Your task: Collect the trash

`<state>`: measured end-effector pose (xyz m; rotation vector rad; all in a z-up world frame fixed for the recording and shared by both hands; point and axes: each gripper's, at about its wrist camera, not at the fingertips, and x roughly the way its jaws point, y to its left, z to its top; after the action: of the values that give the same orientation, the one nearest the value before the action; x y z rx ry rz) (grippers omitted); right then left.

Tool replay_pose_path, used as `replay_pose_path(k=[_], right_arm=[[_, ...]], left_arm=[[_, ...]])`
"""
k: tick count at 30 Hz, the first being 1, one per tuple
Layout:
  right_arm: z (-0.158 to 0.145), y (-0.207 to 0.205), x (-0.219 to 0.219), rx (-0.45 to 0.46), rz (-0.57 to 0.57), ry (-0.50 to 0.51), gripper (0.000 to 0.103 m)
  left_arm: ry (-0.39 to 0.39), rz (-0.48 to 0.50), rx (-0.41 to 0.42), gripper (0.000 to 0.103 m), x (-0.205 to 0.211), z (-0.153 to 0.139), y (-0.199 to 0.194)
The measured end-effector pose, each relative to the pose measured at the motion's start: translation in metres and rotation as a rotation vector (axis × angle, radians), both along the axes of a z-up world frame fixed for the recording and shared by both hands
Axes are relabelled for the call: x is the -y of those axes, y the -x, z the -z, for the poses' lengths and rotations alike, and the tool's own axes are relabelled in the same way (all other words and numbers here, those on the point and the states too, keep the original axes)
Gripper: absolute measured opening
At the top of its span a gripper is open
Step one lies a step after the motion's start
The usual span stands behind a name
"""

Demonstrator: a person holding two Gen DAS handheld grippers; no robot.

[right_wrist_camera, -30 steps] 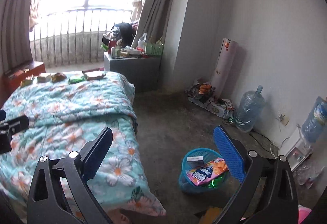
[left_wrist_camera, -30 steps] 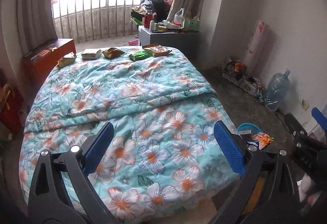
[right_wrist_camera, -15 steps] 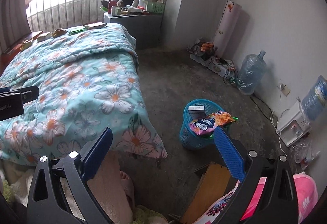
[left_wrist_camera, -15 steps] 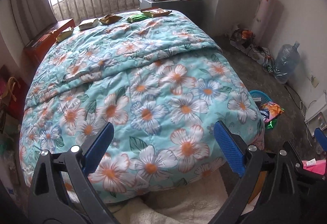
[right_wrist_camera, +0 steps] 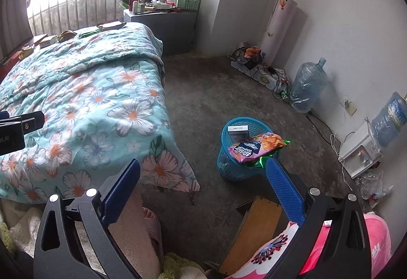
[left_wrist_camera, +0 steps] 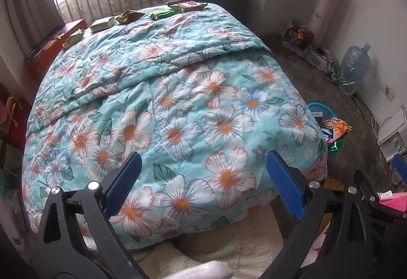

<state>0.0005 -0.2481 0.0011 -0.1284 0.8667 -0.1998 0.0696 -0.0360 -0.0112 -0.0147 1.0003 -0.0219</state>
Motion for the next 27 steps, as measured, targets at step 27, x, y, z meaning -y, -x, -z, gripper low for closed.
replay_pose_path(k=[27], right_arm=[[-0.0081, 0.0027, -0.0045, 0.017, -0.015, 0.013, 0.096]], left_arm=[[0.029, -0.039, -0.008, 0.094, -0.0090, -0.0006, -0.0008]])
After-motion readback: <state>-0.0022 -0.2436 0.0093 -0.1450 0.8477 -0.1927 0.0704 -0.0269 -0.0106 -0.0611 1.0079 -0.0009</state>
